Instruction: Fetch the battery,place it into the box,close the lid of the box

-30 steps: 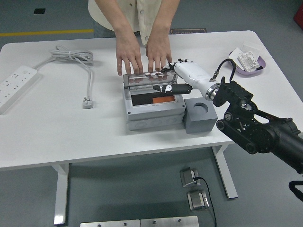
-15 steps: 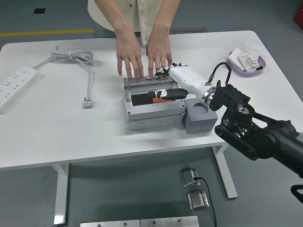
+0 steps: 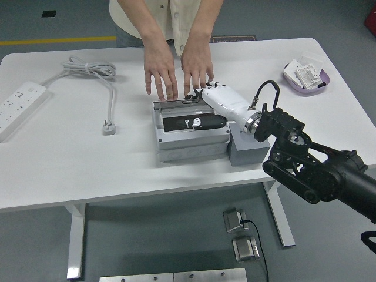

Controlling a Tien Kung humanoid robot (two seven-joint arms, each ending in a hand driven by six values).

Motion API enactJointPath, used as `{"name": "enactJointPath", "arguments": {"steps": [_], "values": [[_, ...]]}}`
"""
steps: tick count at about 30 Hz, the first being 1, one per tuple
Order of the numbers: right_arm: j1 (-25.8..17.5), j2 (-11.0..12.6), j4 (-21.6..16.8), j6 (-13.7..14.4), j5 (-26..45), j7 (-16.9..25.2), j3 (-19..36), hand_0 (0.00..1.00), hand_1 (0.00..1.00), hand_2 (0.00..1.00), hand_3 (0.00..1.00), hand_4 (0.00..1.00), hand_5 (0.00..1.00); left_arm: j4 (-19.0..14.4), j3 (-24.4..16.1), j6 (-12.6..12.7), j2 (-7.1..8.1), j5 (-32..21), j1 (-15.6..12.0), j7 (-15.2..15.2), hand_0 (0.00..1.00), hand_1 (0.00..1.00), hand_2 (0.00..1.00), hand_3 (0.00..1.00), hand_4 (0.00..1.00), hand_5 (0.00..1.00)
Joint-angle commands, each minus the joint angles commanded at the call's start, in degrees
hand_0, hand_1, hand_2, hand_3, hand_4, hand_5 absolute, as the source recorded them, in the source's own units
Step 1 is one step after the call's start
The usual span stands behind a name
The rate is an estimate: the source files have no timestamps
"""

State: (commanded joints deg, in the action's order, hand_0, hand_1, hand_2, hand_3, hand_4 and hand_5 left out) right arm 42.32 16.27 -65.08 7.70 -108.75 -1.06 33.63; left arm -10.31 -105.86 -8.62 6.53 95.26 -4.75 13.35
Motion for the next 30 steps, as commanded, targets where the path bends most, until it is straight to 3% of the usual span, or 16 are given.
{"name": "enactJointPath", "arguments": {"steps": [18,30], "values": [[0.37,0.18,-2.88,-0.52,-0.82,-1.03,-1.45,0.967,0.752,0.761,0.795,0.954,0.941,0.0,1.25,0.27,-0.41,-1.8,-0.65,0.05,0.589,0.681,0.705,0.757,0.803,0.915],[-1.59,0.79,-6.1,-1.45,-2.75,-2.01,1.08,0.968,0.753,0.764,0.799,0.954,0.945,0.0,1.48,0.35,-0.62,-2.37,-1.48,-0.01,0.589,0.681,0.706,0.757,0.803,0.912]]}}
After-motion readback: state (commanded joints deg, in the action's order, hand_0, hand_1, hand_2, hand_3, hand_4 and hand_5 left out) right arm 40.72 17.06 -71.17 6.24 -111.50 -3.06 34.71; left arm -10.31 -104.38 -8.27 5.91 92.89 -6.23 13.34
